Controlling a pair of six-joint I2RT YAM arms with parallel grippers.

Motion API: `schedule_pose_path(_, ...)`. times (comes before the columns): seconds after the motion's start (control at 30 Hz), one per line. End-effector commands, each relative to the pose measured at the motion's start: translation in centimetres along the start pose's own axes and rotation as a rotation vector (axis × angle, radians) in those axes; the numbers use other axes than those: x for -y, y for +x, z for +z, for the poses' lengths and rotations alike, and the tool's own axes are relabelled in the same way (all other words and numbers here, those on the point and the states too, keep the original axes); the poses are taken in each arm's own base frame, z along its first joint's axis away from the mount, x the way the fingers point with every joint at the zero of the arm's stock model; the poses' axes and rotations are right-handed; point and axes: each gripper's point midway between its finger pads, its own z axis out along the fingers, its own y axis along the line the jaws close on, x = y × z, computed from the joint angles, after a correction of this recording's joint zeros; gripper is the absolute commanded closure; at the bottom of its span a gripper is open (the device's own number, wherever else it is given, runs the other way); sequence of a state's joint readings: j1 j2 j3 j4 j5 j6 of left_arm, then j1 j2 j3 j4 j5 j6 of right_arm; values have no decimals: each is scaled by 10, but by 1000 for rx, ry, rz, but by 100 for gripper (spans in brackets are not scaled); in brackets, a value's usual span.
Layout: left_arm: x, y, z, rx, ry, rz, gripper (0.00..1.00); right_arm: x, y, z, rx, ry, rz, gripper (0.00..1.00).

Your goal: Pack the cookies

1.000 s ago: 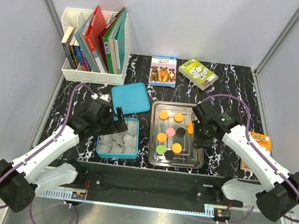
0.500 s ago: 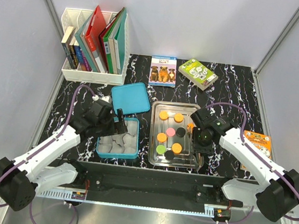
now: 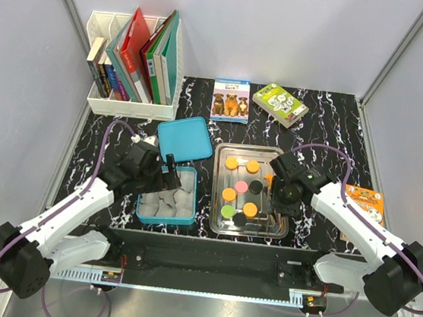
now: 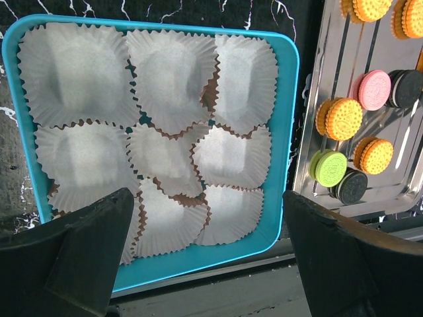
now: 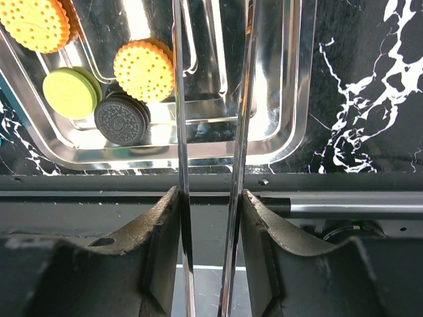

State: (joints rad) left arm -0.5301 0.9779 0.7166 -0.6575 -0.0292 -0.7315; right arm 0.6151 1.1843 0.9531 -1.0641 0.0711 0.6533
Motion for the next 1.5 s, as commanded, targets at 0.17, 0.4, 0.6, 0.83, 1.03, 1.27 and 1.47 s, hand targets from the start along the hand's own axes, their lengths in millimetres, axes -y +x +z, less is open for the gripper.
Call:
schedule_pose_path(0.17,5,-4,0,23,25,6,1,-3,-14,17,44,26,2,55)
schedule_pose_path(0.4,5,-2,1,19,25,6,1,-4,-16,17,51,23,4,71)
schedule_pose_path(0.6,5,-4,0,27,23,6,1,-6,-21,-7,100,-8,27,81)
schedule_pose_path(0.83,7,-12,-8,60,27,1,1,-21,-46,-62,210,-105,57,97)
schedule_pose_path(1.03,11,-28,-19,106,13,4,1,-48,-54,-97,244,-259,40,100)
schedule_pose_path(1.27,-1,-58,-47,234,-84,-5,1,-124,-37,-114,182,-494,-116,100)
schedule_pose_path(1.47,-12,-74,-71,306,-147,13,1,-188,-19,-110,180,-508,-298,100)
